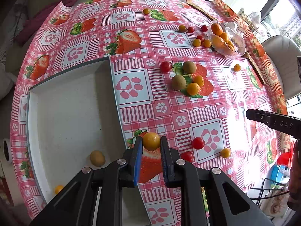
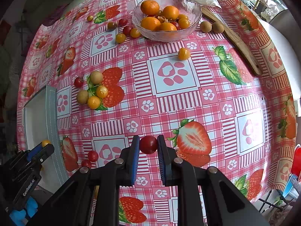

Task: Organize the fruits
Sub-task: 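Grasp a yellow cherry tomato with the left tool while the right tool grasps a red cherry tomato, then carry both tomatoes over the white tray and open both tools to release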

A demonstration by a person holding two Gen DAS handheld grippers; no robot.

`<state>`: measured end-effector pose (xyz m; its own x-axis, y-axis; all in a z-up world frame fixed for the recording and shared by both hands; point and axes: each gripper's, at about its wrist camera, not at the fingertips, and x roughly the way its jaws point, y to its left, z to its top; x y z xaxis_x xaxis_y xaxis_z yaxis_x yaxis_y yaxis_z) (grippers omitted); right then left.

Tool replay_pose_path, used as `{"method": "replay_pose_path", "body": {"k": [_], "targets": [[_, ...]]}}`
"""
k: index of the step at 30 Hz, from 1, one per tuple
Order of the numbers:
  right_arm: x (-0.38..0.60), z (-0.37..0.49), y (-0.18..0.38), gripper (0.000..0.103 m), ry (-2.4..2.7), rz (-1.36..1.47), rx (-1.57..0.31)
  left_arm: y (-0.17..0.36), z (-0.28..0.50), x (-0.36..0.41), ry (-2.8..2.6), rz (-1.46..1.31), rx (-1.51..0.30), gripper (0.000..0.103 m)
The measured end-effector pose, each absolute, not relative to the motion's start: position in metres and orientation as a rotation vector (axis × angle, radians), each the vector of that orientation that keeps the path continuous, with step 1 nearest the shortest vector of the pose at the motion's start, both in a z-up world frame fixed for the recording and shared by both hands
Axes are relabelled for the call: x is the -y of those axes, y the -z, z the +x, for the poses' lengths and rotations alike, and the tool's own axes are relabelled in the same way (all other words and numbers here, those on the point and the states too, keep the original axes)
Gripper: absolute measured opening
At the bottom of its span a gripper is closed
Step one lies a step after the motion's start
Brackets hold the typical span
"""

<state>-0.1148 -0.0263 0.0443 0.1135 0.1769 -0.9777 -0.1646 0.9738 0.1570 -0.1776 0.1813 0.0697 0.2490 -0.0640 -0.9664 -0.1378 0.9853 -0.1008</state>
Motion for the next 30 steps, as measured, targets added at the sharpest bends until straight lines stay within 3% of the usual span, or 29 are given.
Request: {"method": "replay_pose_path", "body": {"k": [16, 30], "targets": [[-0.096, -0.141, -0.058, 0.021, -0.46, -0.111, -1.432, -0.073, -0.227, -0.278, -0.245, -0.246, -1.283, 0.02], [-0.232, -0.129, -0.032, 0.02, -0.649, -0.2, -1.477, -0.039, -0.206, -0.341, -0.378, -0.293, -1.29, 0.02]]}}
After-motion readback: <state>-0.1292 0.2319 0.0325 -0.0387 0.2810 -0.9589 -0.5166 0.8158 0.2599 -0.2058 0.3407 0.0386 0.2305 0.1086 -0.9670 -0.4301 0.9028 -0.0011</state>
